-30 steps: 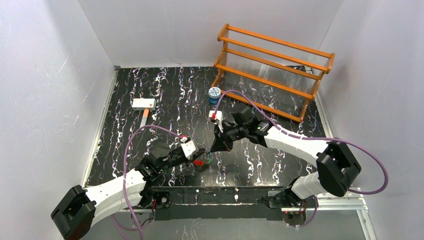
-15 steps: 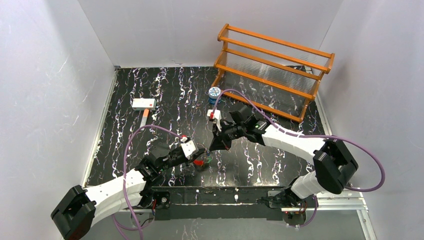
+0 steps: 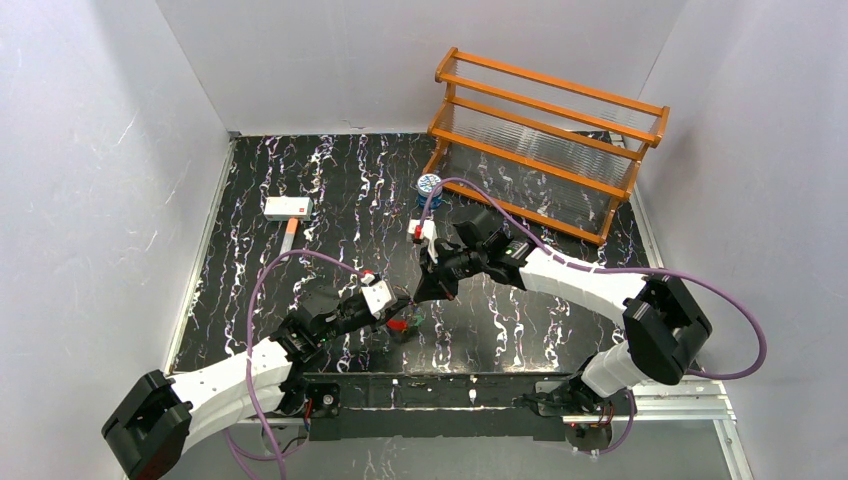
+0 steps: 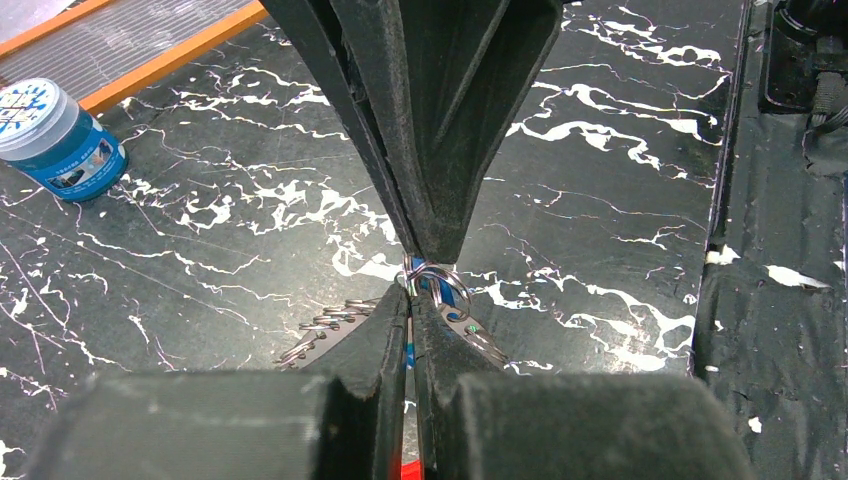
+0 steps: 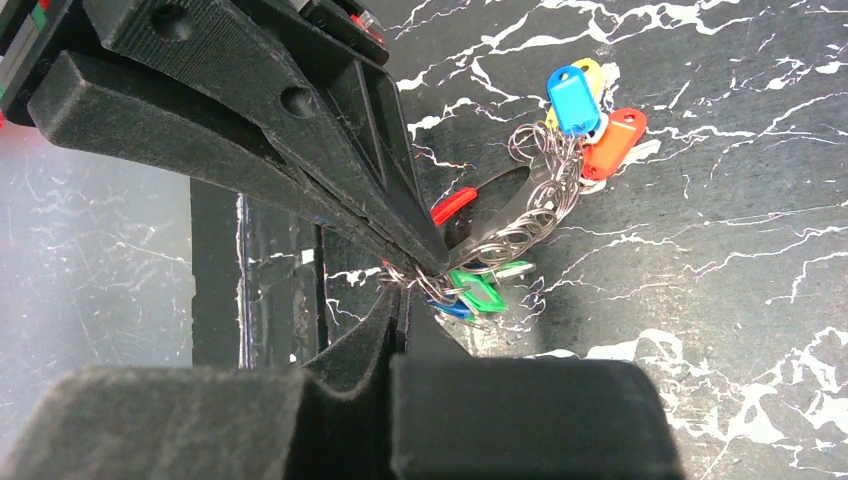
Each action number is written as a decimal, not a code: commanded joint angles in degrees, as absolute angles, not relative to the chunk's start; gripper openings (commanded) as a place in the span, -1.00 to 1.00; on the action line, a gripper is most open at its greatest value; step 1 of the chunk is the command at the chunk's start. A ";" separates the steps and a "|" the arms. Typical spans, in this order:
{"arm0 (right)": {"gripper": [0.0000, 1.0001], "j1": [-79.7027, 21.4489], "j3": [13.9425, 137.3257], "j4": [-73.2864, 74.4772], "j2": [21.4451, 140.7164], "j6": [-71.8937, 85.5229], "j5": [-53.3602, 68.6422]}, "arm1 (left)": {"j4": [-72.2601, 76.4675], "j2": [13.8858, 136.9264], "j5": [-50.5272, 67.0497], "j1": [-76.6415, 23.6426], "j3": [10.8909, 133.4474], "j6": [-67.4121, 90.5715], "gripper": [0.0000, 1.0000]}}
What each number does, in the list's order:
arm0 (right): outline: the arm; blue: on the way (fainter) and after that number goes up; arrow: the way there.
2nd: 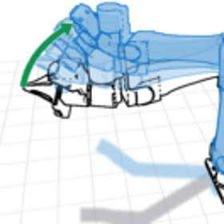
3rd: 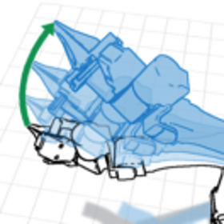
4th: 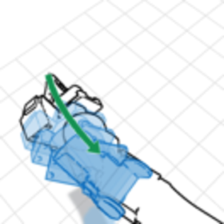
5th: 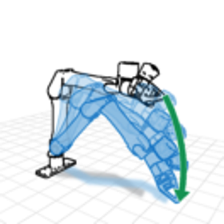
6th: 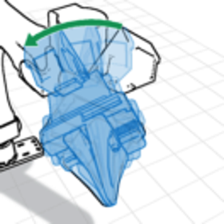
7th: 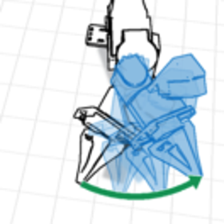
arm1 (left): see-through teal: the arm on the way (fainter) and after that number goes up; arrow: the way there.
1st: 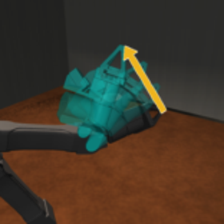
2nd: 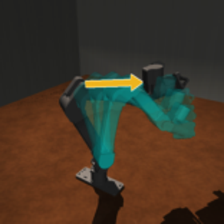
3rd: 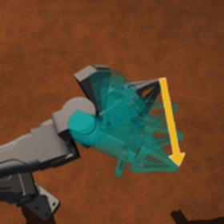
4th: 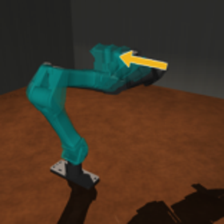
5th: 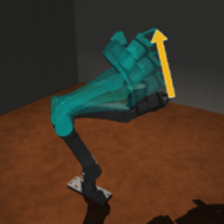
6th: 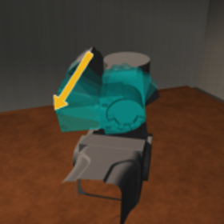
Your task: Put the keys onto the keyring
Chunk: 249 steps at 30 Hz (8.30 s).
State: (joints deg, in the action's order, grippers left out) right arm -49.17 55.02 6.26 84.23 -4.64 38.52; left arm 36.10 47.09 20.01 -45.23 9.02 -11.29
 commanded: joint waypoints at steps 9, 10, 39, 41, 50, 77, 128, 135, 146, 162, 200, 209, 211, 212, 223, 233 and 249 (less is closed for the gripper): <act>-0.97 -49.41 58.32 3.69 83.14 -5.34 39.69 | 38.19 47.61 20.83 -45.44 9.59 -11.14 -1.00; -0.97 -49.43 58.30 3.72 83.14 -5.35 39.83 | 38.15 47.56 20.85 -45.41 9.58 -11.18 -1.00; -0.97 -49.47 57.39 5.70 83.42 -5.90 36.40 | 38.24 47.20 20.53 -45.44 9.14 -10.81 -1.00; -0.97 -49.48 57.14 5.83 83.20 -5.87 35.58 | 38.25 47.12 20.49 -45.44 9.12 -10.81 -1.00; -0.97 -49.37 55.87 5.39 82.29 -5.75 34.13 | 38.23 46.69 20.44 -45.43 9.05 -10.57 -1.00; -0.41 -47.14 46.98 3.77 77.61 4.70 16.86 | 38.14 41.47 15.38 -45.44 6.60 -7.73 -1.00; -0.97 -40.21 55.24 16.59 93.49 32.88 14.57 | 37.46 40.63 15.09 -45.42 6.15 -7.33 -1.00; -0.97 -40.21 58.06 18.12 89.51 20.81 14.95 | 37.44 40.83 15.10 -45.41 6.37 -7.51 -1.00; -0.97 -40.62 58.80 18.05 82.75 5.27 26.67 | 37.53 42.29 15.64 -45.37 7.21 -7.92 -1.00; -0.97 -49.57 65.83 20.32 83.84 -2.99 26.48 | 37.62 42.34 16.12 -45.42 7.14 -7.46 -1.00; -0.97 -57.65 66.68 25.93 84.09 -12.42 17.99 | 38.14 42.68 16.08 -45.44 7.21 -7.31 -1.00; -0.97 -57.68 65.92 26.33 83.08 -12.46 16.35 | 38.14 42.95 16.14 -45.44 7.38 -7.36 -1.00; -0.97 -57.74 66.08 26.21 83.19 -12.71 17.50 | 38.21 43.07 16.24 -45.43 7.38 -7.43 -1.00; -0.97 -57.74 66.17 26.19 83.34 -12.78 18.03 | 38.23 43.10 16.26 -45.44 7.46 -7.43 -1.00; -0.97 -58.57 67.41 26.83 85.16 -13.53 20.53 | 38.46 43.68 16.24 -45.44 7.65 -7.58 -1.00; -0.97 -59.02 68.42 26.47 86.31 -13.17 17.62 | 38.58 43.58 16.54 -45.42 7.51 -7.43 -1.00; -0.97 -59.06 66.24 24.12 81.68 -12.23 11.16 | 38.58 43.18 16.63 -45.44 7.21 -7.20 -1.00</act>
